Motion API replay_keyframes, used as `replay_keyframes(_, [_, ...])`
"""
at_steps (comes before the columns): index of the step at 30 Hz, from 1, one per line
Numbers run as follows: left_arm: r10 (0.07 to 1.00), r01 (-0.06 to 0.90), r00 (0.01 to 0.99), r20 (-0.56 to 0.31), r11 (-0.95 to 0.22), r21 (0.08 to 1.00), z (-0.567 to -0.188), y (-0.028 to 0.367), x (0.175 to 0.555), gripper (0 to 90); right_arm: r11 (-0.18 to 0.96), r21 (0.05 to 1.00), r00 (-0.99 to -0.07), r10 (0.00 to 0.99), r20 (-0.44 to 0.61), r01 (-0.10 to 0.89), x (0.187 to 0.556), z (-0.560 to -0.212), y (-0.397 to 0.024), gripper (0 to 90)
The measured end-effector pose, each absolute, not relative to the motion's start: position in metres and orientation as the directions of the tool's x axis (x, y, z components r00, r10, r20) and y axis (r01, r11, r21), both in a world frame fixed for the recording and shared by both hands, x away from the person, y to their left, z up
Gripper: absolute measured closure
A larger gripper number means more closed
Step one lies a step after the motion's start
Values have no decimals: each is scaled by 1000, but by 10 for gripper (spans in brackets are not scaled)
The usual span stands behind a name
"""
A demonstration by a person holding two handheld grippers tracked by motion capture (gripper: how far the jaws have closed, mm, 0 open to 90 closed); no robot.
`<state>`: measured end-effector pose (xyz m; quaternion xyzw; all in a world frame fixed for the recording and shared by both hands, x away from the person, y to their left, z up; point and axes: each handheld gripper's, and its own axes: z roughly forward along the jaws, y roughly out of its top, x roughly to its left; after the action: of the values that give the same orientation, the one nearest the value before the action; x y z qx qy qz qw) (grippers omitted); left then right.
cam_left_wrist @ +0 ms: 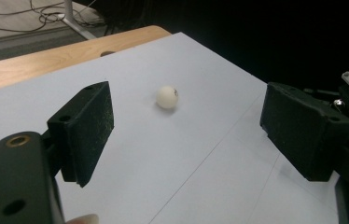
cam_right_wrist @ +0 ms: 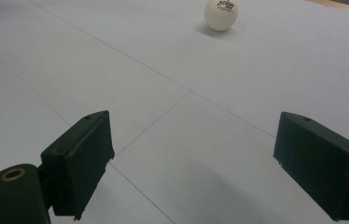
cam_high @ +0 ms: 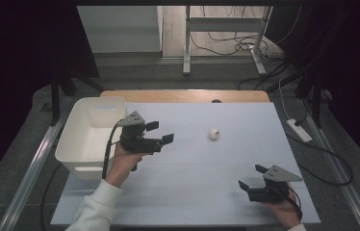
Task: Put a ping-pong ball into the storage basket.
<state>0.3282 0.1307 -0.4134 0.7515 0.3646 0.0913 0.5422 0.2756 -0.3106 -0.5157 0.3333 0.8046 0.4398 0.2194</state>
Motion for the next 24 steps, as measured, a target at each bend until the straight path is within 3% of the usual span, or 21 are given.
replay_keyframes(24, [653, 498, 710, -265, -198, 845, -436, 113, 343, 179, 397, 851, -683, 728, -63, 344, 276, -516, -311, 116])
